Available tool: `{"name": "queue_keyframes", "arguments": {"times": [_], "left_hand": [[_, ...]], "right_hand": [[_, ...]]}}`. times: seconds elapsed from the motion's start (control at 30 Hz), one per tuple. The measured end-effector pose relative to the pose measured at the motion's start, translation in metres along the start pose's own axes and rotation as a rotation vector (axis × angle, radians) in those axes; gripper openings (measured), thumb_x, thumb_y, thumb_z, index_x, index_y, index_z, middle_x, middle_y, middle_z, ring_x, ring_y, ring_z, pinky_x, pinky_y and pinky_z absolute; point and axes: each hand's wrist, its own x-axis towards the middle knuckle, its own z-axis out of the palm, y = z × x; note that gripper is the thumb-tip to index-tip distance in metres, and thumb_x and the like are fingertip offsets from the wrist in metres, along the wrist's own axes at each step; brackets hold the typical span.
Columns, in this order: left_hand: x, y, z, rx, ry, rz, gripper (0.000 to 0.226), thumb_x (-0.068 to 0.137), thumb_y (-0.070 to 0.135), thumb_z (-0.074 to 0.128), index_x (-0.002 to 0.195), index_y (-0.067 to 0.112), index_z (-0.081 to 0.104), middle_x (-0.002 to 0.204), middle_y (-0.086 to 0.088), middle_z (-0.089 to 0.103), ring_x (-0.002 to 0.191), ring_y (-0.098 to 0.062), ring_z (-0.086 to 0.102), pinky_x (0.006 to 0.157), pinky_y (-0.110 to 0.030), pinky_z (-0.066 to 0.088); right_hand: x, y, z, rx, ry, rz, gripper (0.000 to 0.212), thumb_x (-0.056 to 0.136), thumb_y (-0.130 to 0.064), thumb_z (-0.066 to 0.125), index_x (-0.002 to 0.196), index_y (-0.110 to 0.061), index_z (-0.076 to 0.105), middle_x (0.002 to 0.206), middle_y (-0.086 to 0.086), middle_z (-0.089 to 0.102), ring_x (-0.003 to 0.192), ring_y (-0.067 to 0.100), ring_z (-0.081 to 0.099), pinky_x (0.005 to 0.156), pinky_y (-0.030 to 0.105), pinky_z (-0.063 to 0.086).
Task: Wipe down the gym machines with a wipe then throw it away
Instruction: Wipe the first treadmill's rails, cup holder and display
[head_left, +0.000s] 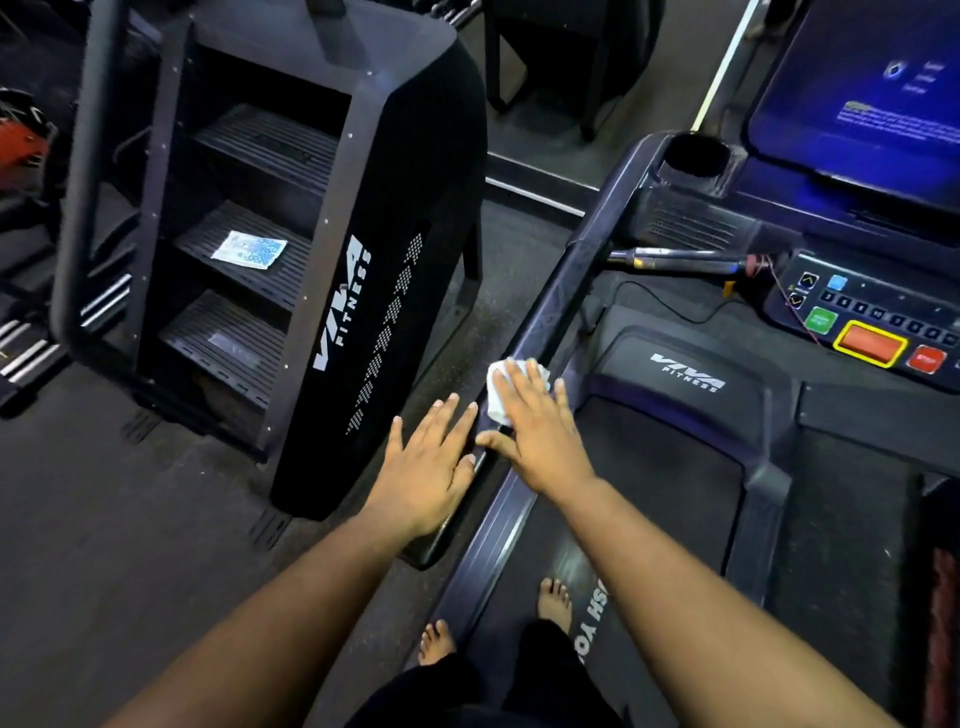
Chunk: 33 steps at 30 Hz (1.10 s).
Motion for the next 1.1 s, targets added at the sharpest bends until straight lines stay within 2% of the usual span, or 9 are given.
{"name": "queue_keyframes", "arguments": {"times": [0.17,0.3,0.37,0.5,0.73,0.83,0.93,0.97,1.1], "left_hand": [[0.02,0.014,-0.003,-0.045,0.012,-0.063,0.066,0.105,0.051,0.02,0.163,0.033,-0.005,0.171,0.009,-0.009,0.156,-0.009,-0.011,0.125,-0.059,0.0],[0.036,0.025,-0.005,-0.073,0.035,-0.085,0.066,0.105,0.048,0.023,0.164,0.03,-0.001,0.172,0.009,-0.006,0.156,-0.007,-0.01,0.126,-0.058,-0.001],[0.044,0.029,-0.007,-0.052,0.042,-0.091,0.071,0.1,0.055,0.015,0.164,0.03,-0.001,0.172,0.008,-0.006,0.156,-0.007,-0.01,0.126,-0.058,-0.002],[0.063,0.042,-0.011,-0.04,0.039,-0.105,0.066,0.107,0.045,0.026,0.164,0.029,-0.003,0.172,0.007,-0.008,0.157,-0.009,-0.011,0.125,-0.057,-0.004],[0.091,0.055,-0.01,0.007,0.021,-0.093,0.067,0.108,0.045,0.028,0.164,0.029,-0.005,0.171,0.008,-0.012,0.156,-0.009,-0.011,0.125,-0.059,-0.002],[0.103,0.062,-0.012,0.037,0.0,-0.104,0.068,0.109,0.045,0.027,0.163,0.028,-0.009,0.171,0.008,-0.014,0.156,-0.009,-0.013,0.125,-0.058,-0.003],[0.114,0.067,-0.012,0.039,-0.001,-0.119,0.068,0.108,0.045,0.027,0.163,0.03,-0.012,0.17,0.008,-0.017,0.156,-0.01,-0.014,0.126,-0.057,-0.003],[0.116,0.067,-0.011,0.034,0.003,-0.123,0.069,0.108,0.045,0.028,0.163,0.031,-0.012,0.17,0.008,-0.017,0.156,-0.01,-0.015,0.126,-0.056,-0.003],[0.116,0.064,-0.006,0.035,0.043,-0.124,0.07,0.107,0.046,0.029,0.163,0.033,-0.01,0.17,0.009,-0.017,0.151,-0.004,-0.02,0.126,-0.056,-0.002]], "right_hand": [[-0.006,0.009,-0.002,0.042,-0.072,-0.12,0.111,0.08,-0.088,0.023,0.163,-0.017,0.002,0.168,-0.003,-0.014,0.153,0.017,-0.024,0.125,0.053,-0.003],[0.0,0.032,-0.003,-0.023,-0.121,-0.257,0.112,0.079,-0.091,0.017,0.163,-0.019,0.003,0.17,-0.001,-0.005,0.155,0.018,-0.015,0.124,0.059,0.002],[0.028,0.051,-0.017,-0.034,-0.075,-0.175,0.113,0.077,-0.092,0.012,0.163,-0.02,0.003,0.171,-0.001,-0.004,0.155,0.017,-0.014,0.123,0.06,0.002],[0.072,0.081,-0.045,0.036,-0.048,0.019,0.106,0.08,-0.084,0.022,0.163,-0.023,-0.002,0.17,-0.004,-0.011,0.155,0.017,-0.016,0.125,0.056,-0.003],[0.045,0.086,-0.026,0.024,-0.089,-0.217,0.107,0.083,-0.088,0.017,0.162,-0.019,-0.003,0.168,-0.004,-0.015,0.154,0.015,-0.02,0.125,0.055,-0.002],[0.077,0.105,-0.035,0.188,-0.009,-0.068,0.108,0.082,-0.088,0.021,0.162,-0.02,-0.003,0.169,-0.003,-0.013,0.154,0.013,-0.018,0.124,0.05,-0.005],[0.11,0.113,-0.044,0.437,0.052,0.135,0.106,0.085,-0.08,0.029,0.161,-0.016,-0.009,0.166,-0.004,-0.021,0.153,0.011,-0.016,0.126,0.051,0.002],[0.115,0.111,-0.044,0.506,0.063,0.16,0.108,0.085,-0.081,0.029,0.161,-0.015,-0.01,0.165,-0.003,-0.023,0.153,0.011,-0.015,0.126,0.048,0.003],[0.105,0.089,-0.033,0.767,0.151,0.178,0.117,0.082,-0.091,0.027,0.159,-0.015,-0.015,0.165,-0.004,-0.025,0.147,-0.004,-0.024,0.115,0.008,-0.008]]}}
